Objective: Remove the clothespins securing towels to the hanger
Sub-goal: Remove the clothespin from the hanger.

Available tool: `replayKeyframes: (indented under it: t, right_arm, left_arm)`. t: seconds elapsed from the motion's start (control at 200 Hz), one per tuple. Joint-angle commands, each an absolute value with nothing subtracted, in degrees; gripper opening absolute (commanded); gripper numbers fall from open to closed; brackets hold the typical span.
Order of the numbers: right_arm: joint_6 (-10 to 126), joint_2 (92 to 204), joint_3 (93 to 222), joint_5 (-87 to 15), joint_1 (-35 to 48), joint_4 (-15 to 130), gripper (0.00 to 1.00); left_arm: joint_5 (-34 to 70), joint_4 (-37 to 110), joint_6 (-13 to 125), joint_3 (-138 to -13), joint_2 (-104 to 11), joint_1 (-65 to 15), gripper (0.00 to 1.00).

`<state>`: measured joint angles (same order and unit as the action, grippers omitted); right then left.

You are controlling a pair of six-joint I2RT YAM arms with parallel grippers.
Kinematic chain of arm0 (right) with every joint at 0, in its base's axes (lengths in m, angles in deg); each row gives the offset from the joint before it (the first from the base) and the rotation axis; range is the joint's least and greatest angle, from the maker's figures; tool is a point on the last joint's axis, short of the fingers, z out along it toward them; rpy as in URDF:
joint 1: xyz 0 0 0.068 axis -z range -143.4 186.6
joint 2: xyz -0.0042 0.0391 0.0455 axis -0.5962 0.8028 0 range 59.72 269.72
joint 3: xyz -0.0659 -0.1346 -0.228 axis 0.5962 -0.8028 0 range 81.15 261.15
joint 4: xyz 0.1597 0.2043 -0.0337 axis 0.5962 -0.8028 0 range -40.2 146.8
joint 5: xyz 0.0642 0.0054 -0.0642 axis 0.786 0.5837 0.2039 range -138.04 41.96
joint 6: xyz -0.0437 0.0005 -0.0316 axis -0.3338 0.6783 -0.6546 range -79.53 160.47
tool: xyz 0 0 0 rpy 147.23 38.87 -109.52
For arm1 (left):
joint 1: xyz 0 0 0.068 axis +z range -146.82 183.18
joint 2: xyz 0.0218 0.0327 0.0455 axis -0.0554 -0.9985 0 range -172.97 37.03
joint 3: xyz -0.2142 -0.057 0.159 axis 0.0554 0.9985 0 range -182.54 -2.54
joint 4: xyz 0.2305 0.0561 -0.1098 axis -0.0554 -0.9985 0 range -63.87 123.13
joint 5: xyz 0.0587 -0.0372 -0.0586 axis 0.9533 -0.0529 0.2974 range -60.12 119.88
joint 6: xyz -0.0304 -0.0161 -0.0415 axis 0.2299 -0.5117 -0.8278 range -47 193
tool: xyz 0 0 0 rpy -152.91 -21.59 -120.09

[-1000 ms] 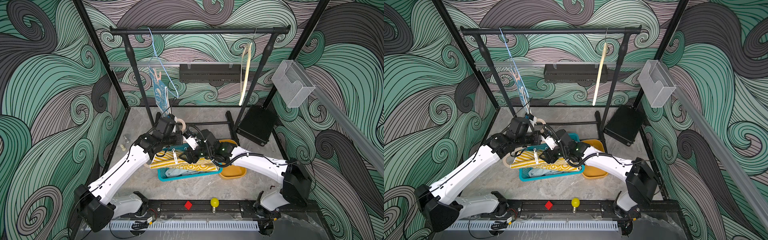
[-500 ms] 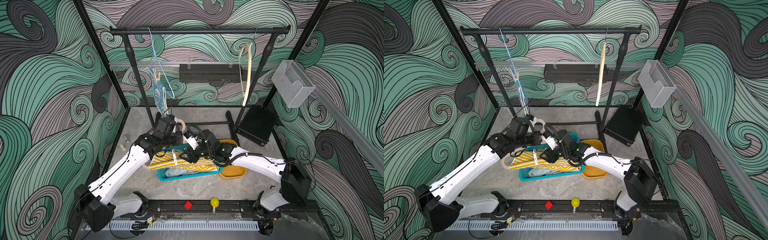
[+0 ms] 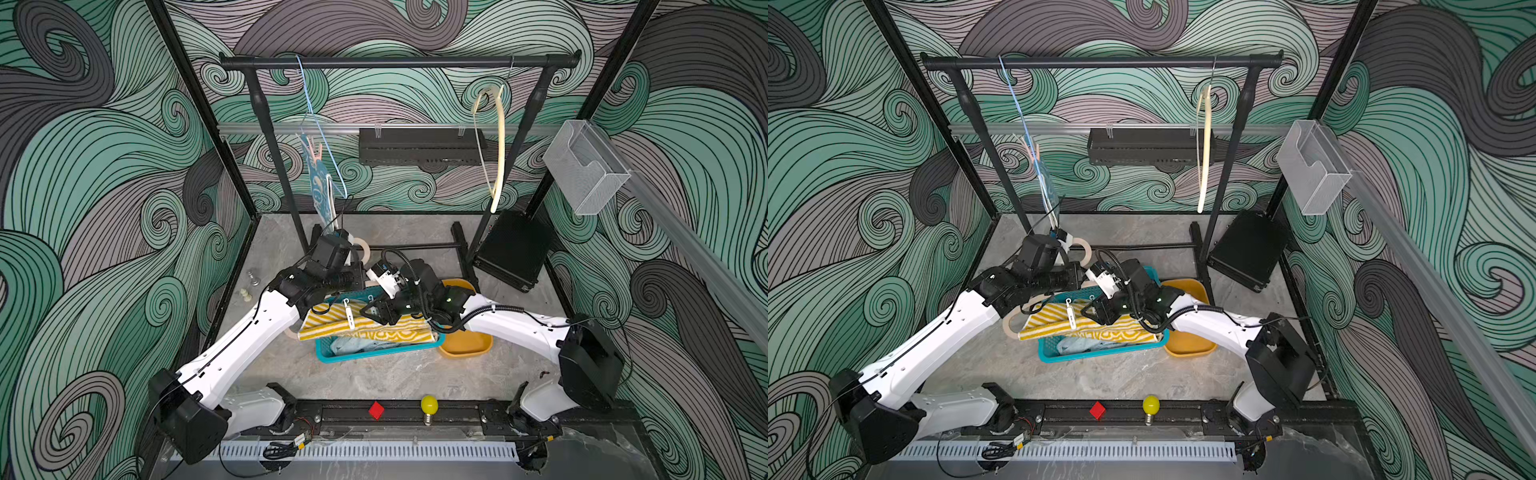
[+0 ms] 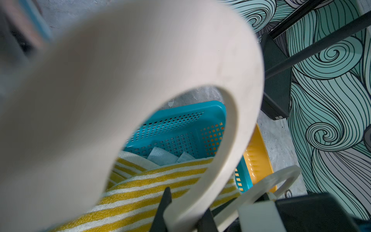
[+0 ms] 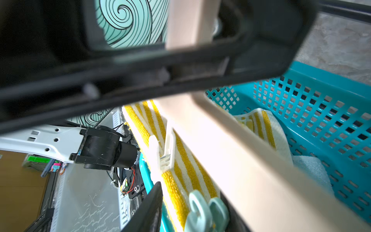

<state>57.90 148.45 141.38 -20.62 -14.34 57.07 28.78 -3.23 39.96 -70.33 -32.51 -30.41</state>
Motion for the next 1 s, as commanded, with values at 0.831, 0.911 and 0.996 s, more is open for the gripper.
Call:
replayKeyframes:
  t: [0.831, 0.911, 0.996]
  right_arm:
    - [61.2, 148.09, 137.94, -15.8, -12.36, 65.04, 0.43]
    - [61.3, 148.3, 137.84, -15.57, -12.35, 65.32, 0.42]
    - [61.3, 148.64, 137.99, -15.26, -12.36, 65.34, 0.41]
  left_arm:
    - [27.53, -2.47, 41.01, -70.56, -31.4, -30.93, 0.0]
    - [27.25, -2.47, 40.99, -70.41, -31.36, -30.93, 0.0]
    - [27.11, -2.33, 41.05, -70.06, -31.31, -30.93, 0.0]
